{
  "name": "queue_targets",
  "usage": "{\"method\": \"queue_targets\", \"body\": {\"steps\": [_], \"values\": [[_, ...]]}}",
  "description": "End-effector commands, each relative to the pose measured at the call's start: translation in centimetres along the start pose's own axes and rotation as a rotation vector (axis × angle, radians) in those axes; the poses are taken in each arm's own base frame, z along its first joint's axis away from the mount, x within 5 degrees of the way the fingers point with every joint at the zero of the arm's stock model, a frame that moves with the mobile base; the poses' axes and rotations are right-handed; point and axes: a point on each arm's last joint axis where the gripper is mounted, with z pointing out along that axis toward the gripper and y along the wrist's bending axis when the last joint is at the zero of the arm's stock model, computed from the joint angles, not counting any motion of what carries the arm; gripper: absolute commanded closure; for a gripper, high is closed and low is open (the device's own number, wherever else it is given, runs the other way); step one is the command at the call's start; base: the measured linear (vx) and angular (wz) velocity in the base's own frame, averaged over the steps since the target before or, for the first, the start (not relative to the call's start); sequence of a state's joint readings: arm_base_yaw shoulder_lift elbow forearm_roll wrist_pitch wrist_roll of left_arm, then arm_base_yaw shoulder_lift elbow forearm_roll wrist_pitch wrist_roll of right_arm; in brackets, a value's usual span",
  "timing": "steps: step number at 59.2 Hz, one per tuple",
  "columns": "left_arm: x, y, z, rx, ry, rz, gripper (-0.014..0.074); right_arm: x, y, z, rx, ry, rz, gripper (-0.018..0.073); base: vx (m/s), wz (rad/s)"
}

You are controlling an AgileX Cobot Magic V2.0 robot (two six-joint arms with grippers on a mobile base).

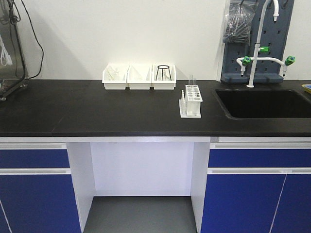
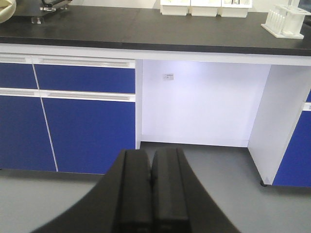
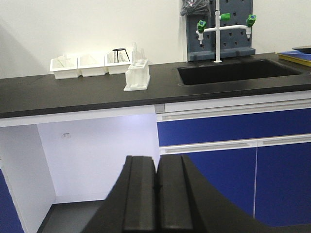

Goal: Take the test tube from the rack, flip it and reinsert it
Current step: 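Drive the base toward the white test-tube rack on the bench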

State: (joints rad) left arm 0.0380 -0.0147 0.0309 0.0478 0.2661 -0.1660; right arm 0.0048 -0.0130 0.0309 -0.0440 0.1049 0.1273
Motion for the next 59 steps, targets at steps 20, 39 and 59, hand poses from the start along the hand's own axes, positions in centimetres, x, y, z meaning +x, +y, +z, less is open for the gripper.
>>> {"method": "queue_targets", "body": {"steps": [20, 39, 59], "values": [[-0.67, -0.17, -0.01, 0.022, -0.078, -0.004, 0.0603, -0.84, 0.08, -0.1, -0.007, -0.097, -0.012, 0.0568, 0.1, -0.03], [-0.67, -0.17, -0.01, 0.022, -0.078, -0.004, 0.0603, -0.84, 0.08, -0.1, -0.007, -0.097, -0.012, 0.0568, 0.29, 0.05], [-0.67, -0.17, -0.01, 0.022, -0.078, -0.004, 0.0603, -0.84, 0.08, -0.1, -0.007, -0.097, -0.012, 0.0568, 0.41, -0.01]]}}
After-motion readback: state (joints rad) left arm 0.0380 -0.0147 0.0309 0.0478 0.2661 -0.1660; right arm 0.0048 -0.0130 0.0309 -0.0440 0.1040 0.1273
